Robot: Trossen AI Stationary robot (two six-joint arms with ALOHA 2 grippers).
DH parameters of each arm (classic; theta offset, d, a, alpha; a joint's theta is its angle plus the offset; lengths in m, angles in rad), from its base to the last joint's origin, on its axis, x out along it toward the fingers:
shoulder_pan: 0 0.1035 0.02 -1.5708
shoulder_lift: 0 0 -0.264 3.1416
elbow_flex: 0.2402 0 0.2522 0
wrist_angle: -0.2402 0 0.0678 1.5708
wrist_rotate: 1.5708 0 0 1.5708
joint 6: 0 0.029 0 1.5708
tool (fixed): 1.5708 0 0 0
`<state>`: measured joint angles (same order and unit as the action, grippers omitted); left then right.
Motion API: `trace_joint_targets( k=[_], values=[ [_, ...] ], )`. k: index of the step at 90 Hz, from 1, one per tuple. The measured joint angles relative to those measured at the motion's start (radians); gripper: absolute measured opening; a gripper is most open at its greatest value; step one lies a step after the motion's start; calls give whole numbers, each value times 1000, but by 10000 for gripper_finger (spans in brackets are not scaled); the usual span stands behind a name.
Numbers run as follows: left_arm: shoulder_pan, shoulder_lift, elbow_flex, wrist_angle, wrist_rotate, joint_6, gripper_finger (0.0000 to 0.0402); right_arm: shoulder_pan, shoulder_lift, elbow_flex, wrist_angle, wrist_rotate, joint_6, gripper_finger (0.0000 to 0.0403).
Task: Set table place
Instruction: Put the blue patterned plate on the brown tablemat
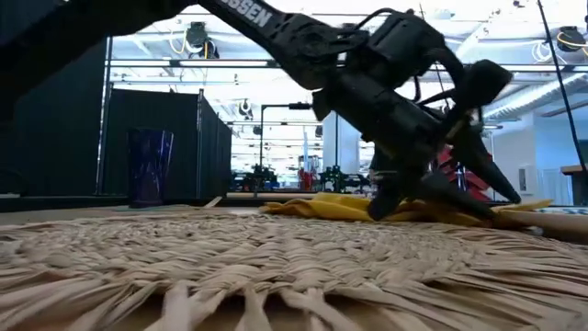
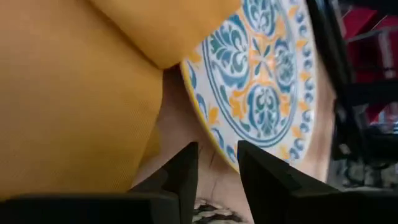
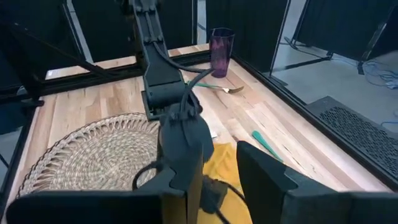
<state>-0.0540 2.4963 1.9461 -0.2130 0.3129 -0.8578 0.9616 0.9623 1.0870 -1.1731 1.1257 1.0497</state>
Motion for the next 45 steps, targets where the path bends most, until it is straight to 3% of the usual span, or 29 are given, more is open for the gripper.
trace_joint_targets(
  k=[45],
  values=[
    [5,3,11,-31,-83,-55,77,0,0,0,28,-10,-23,84]
  ],
)
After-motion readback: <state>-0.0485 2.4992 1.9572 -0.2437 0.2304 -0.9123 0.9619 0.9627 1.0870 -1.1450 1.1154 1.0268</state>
